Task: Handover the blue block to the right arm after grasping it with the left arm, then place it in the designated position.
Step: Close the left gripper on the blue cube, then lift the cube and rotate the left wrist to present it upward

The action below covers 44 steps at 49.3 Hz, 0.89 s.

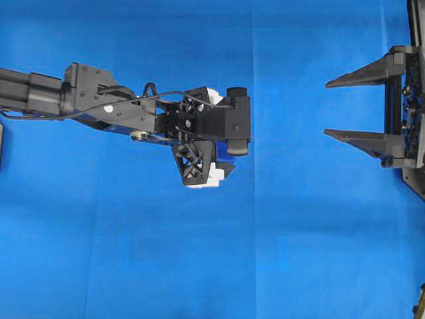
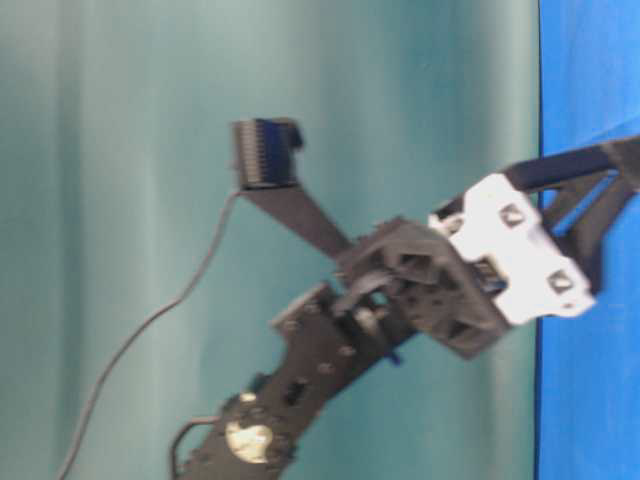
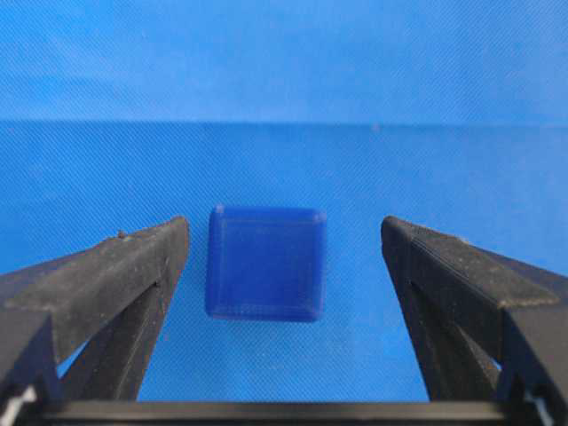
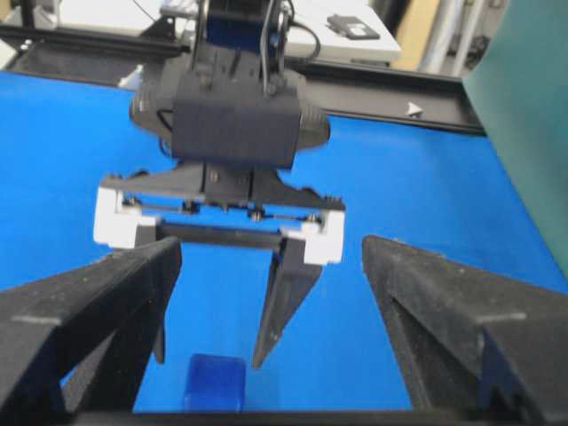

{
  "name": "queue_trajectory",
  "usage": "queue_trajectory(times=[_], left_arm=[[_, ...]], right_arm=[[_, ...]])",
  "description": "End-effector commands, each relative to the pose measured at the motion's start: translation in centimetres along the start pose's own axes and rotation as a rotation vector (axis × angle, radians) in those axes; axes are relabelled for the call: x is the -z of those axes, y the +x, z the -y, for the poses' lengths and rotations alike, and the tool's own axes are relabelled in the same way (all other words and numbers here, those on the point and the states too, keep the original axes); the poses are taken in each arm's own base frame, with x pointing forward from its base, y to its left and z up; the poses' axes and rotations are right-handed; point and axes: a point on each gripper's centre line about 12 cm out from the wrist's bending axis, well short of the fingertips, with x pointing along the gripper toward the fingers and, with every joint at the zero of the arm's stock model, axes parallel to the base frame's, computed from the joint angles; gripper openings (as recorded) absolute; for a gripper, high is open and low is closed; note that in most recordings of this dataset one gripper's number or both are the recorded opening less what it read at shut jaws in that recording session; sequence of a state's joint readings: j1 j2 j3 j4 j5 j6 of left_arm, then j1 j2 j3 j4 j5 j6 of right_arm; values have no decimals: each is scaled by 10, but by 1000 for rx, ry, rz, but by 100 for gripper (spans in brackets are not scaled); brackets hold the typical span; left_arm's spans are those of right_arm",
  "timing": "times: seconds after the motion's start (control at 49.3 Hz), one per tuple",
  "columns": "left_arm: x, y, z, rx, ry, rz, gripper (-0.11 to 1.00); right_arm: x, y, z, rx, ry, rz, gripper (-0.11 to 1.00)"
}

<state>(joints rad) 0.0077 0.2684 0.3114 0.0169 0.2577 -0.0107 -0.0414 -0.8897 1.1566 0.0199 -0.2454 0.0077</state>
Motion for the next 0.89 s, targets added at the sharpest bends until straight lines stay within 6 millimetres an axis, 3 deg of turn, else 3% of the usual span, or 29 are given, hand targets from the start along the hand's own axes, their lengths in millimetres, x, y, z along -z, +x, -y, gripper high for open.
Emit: queue_trajectory(times=[0.0,0.345,0.71,0.791,0.872], left_arm=[[-3,2,-1,-2,-1,23,90],[25,31,-5,-6,-5,-31,90],[26,32,-5,-6,-6,-26,88],[25,32,-5,-6,-6,-22,83],[24,32,-5,-6,-6,-14,68]], right_arm=[[-6,2,0,0,3,17,94],[-4,4,0,2,5,9,94],[-4,4,0,1,3,9,94],[-4,4,0,1,4,9,94],[-3,4,0,1,4,5,94]])
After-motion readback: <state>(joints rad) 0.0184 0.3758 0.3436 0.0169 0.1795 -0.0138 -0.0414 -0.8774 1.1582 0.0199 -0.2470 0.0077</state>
